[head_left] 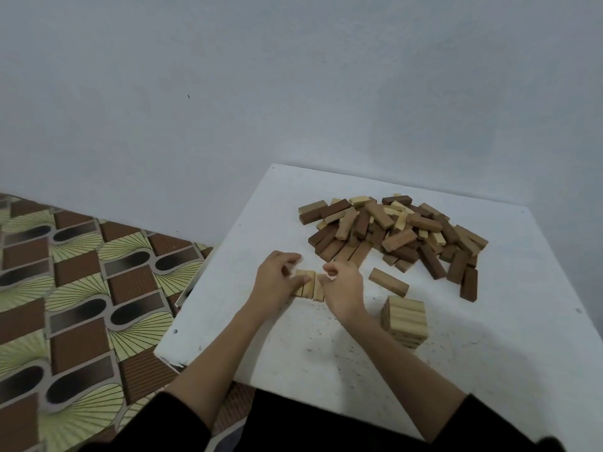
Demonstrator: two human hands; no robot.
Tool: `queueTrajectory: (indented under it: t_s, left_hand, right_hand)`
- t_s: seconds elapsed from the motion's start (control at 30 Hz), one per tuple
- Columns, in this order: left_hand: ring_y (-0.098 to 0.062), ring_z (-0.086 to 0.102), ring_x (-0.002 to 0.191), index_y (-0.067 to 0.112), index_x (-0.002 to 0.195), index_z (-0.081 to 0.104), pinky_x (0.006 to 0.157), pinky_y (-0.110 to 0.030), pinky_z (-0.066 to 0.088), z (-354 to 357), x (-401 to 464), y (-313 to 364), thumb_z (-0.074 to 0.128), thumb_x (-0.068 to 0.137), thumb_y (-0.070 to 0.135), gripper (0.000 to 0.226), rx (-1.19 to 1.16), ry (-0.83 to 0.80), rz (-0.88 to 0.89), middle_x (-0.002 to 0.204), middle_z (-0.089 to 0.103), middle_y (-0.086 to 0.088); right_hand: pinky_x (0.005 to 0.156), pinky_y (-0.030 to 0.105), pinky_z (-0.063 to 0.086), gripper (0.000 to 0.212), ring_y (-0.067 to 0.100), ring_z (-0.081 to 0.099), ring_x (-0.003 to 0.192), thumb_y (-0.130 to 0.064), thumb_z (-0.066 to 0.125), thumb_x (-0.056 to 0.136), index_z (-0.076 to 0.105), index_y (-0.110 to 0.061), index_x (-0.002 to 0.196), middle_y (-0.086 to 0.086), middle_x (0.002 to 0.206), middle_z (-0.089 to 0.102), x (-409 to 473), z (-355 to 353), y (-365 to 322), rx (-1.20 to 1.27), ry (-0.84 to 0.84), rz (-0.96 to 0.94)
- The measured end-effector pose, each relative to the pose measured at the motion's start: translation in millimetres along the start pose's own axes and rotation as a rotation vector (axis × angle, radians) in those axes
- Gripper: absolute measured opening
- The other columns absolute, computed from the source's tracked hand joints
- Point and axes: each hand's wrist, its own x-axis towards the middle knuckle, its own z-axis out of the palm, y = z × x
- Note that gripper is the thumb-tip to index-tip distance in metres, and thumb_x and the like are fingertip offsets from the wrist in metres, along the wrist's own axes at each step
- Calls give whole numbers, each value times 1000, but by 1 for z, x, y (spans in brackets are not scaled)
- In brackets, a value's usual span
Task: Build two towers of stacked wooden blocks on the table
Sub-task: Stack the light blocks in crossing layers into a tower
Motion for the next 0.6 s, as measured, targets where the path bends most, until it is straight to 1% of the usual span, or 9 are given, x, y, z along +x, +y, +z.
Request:
queueTrajectory:
  t_s: [0.07,0.13,0.2,0.23,0.33,0.43,0.47,0.53,0.6]
  left_hand:
    - [-8,50,83,15,120,59,70,-5,40,-4,-3,0,82,71,14,54,-55,-88,1,109,52,5]
    - [-4,47,88,21,130,49,70,-3,38,-9,-6,-2,84,68,15,72,-8,-238,26,115,45,9]
    - [-4,44,93,20,137,41,72,-1,36,-13,-7,-3,84,67,11,83,57,-334,70,123,41,6]
    - [-4,44,94,19,139,39,72,0,36,-14,-8,-5,83,68,8,84,68,-352,85,125,41,5]
    - [-4,44,90,18,139,38,72,-2,36,-13,-9,-7,81,69,4,83,45,-339,113,124,48,4]
    - [-3,45,82,19,136,43,71,-7,37,-10,-10,-12,81,69,3,80,4,-293,132,117,55,3]
    - [-1,45,81,20,135,44,71,-8,37,-8,-11,-13,81,68,3,79,-7,-284,137,115,56,3]
    - [4,46,79,19,135,45,71,-9,38,-7,-11,-15,82,67,3,78,-16,-278,141,111,56,6]
    - [4,45,77,19,135,45,70,-10,39,-7,-11,-16,82,66,3,79,-27,-278,138,107,55,10]
  right_hand:
    - [92,21,40,31,19,51,113,-1,51,91,59,-6,120,7,121,52,-2,-2,1,6,-24,-22]
    - [96,22,39,43,18,47,118,5,49,86,54,-7,127,5,126,50,-4,-3,2,48,-107,-32]
    - [98,30,43,52,20,47,120,4,53,83,49,-11,132,3,129,47,-6,-3,4,71,-174,-50]
    - [96,33,45,56,22,46,119,4,56,82,47,-13,134,3,130,46,-7,-3,6,62,-191,-65]
    - [85,29,44,66,25,42,117,6,56,78,42,-16,138,4,133,44,-11,-2,12,46,-231,-122]
    - [80,25,37,66,20,41,109,2,61,78,42,-18,138,1,129,47,-14,-2,16,55,-228,-161]
    - [80,26,38,65,17,41,105,0,64,78,43,-18,137,1,127,48,-14,-3,16,63,-225,-175]
    - [87,32,40,64,12,38,100,-4,67,78,45,-18,136,-2,122,48,-15,-3,16,66,-225,-199]
    - [93,35,39,62,10,36,98,-4,68,78,45,-17,135,-3,120,47,-16,-3,15,65,-231,-215]
